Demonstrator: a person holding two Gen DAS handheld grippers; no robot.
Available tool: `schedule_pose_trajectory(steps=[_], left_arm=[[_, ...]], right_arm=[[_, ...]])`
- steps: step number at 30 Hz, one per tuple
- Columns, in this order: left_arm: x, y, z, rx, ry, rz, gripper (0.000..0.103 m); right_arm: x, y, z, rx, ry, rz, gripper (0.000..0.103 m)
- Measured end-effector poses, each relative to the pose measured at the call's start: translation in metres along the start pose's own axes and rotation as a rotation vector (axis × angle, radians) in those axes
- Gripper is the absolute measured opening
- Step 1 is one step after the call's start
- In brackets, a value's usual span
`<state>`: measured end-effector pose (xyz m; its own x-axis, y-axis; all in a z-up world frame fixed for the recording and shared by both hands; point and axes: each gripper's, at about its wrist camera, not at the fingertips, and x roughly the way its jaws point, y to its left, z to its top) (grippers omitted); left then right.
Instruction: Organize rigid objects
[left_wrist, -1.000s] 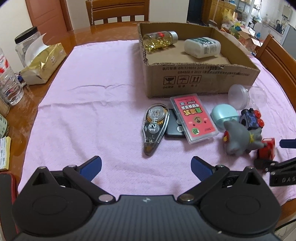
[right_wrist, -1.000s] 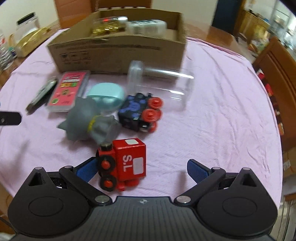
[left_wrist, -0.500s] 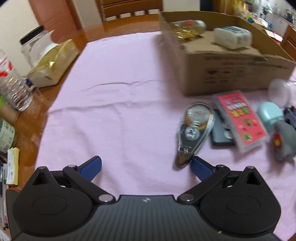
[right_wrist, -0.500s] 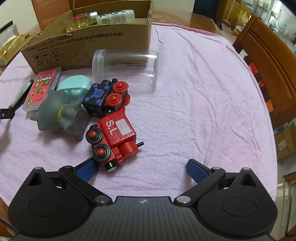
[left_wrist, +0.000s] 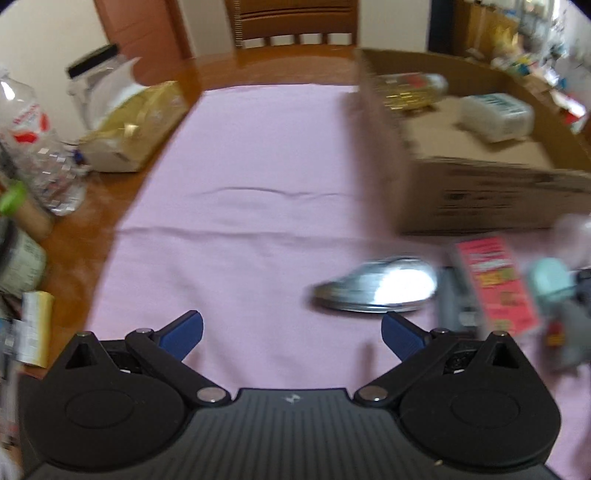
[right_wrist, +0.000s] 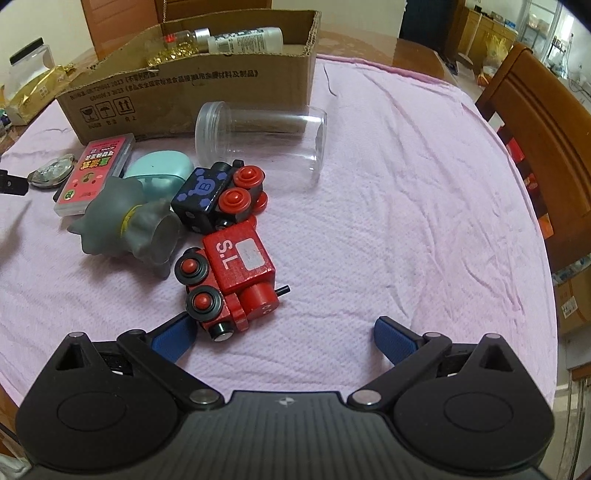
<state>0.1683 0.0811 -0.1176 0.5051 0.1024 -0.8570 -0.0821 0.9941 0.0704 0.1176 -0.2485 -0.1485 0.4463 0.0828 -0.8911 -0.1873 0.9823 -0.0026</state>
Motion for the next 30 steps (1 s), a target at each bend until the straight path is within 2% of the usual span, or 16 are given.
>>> schedule_pose_trajectory(steps=[7,13,18,25,30], left_arm=[[0.012,-0.022,0.008,-0.084,-0.032,-0.049,0.102],[0.023,-0.033,0.012,-0.059,-0.049,-0.042,0.102],[0.023,-0.021,0.005,-0.033,-0.03,0.022,0.102],[0.023,-0.014,0.001,0.007,-0.038,0.012,0.102],[0.027,-0.018,0.004,0.041,-0.062,-0.023,0.102]], right_arm=[[-0.002,0.001,-0.004,-0.004,-0.022,0.001,0.103],[-0.003,0.0,-0.004,-0.004,-0.023,0.001,0.103],[-0.002,0.0,-0.002,-0.005,-0.016,0.001,0.103],[-0.001,0.0,-0.003,-0.015,-0.023,0.007,0.103],[0.0,0.0,-0.002,-0.031,-0.023,0.015,0.103]])
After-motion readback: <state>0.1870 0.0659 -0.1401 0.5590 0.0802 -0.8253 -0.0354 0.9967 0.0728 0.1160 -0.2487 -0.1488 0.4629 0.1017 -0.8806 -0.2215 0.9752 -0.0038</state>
